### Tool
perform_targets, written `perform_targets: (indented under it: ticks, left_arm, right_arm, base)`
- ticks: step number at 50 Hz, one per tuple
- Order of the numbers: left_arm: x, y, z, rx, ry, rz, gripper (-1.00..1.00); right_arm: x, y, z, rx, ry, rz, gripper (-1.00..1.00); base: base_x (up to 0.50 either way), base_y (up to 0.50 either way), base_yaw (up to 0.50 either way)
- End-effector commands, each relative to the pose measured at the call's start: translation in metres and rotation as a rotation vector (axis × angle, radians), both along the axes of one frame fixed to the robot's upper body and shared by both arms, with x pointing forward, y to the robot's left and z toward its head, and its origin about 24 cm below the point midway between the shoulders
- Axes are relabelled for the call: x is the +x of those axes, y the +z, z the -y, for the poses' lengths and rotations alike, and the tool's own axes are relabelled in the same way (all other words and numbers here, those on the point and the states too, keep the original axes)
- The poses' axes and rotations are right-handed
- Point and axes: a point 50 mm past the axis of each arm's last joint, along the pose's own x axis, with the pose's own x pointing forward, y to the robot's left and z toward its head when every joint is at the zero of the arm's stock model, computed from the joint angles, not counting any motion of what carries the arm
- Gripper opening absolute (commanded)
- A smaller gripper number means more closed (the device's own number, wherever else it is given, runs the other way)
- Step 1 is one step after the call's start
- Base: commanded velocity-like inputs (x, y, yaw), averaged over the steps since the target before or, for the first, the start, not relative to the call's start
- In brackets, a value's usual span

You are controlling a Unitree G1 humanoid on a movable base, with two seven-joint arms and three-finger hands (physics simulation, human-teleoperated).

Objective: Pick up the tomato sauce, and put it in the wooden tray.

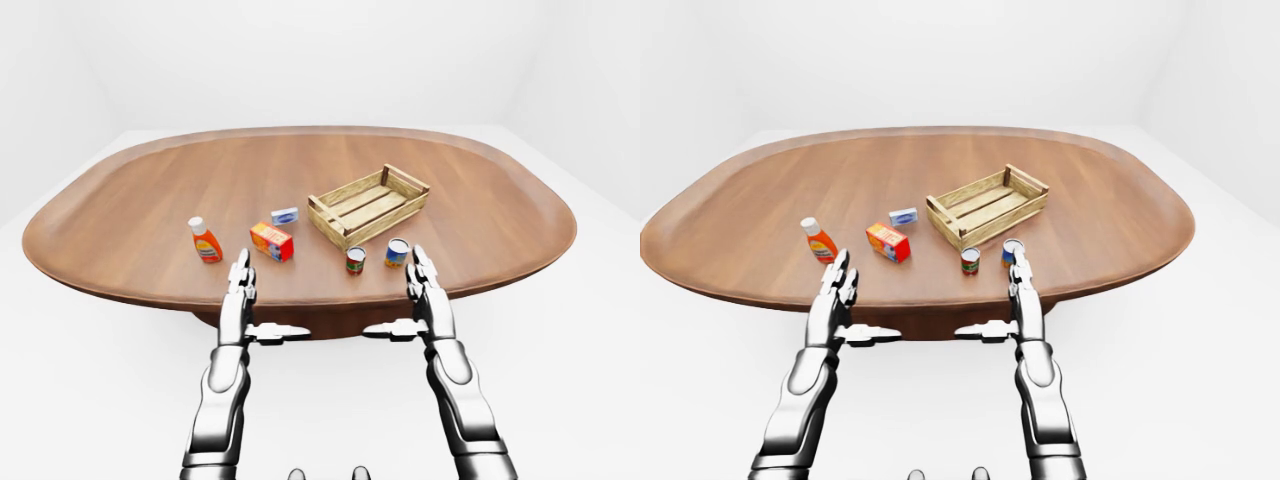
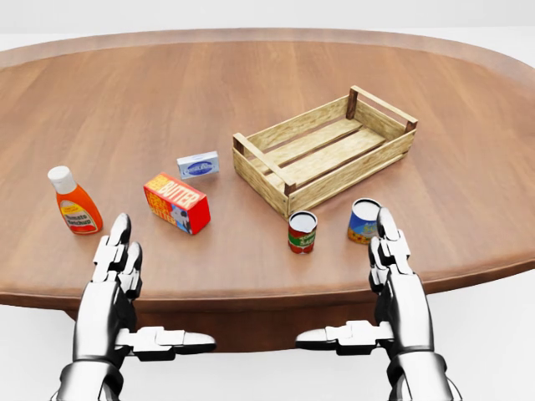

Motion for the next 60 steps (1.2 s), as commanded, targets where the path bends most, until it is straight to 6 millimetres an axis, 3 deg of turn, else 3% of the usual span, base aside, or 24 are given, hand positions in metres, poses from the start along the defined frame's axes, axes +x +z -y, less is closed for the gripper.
perform_targets:
  ticks: [1, 17, 42, 55, 60]
  left_arm:
    - [0.0, 0.001, -0.005, 0.001, -0.007, -0.007, 1.0]
    - [-0.004, 0.026, -0.011, 0.018, 0.009, 0.065, 1.0]
    - [-0.028, 0.107, -0.015, 0.081, 0.006, 0.421, 1.0]
    - [-0.037, 0.126, -0.017, 0.101, 0.008, 0.51, 1.0]
    - [-0.042, 0.133, -0.017, 0.102, 0.007, 0.543, 1.0]
  right_arm:
    - [0.001, 0.0, 0.008, -0.009, -0.014, -0.006, 1.0]
    - [0.002, 0.011, 0.002, -0.004, 0.0, -0.004, 1.0]
    - [-0.009, 0.098, 0.012, 0.008, -0.026, 0.367, 1.0]
    - [-0.024, 0.123, 0.011, 0.042, 0.001, 0.49, 1.0]
    - [-0.023, 0.122, 0.011, 0.047, 0.0, 0.486, 1.0]
  base:
    - [0.0, 0.0, 0.0]
    - [0.0, 0.0, 0.0]
    - [0.0, 0.0, 0.0]
    - [0.04, 0.0, 0.0]
    - [0.5, 0.0, 0.0]
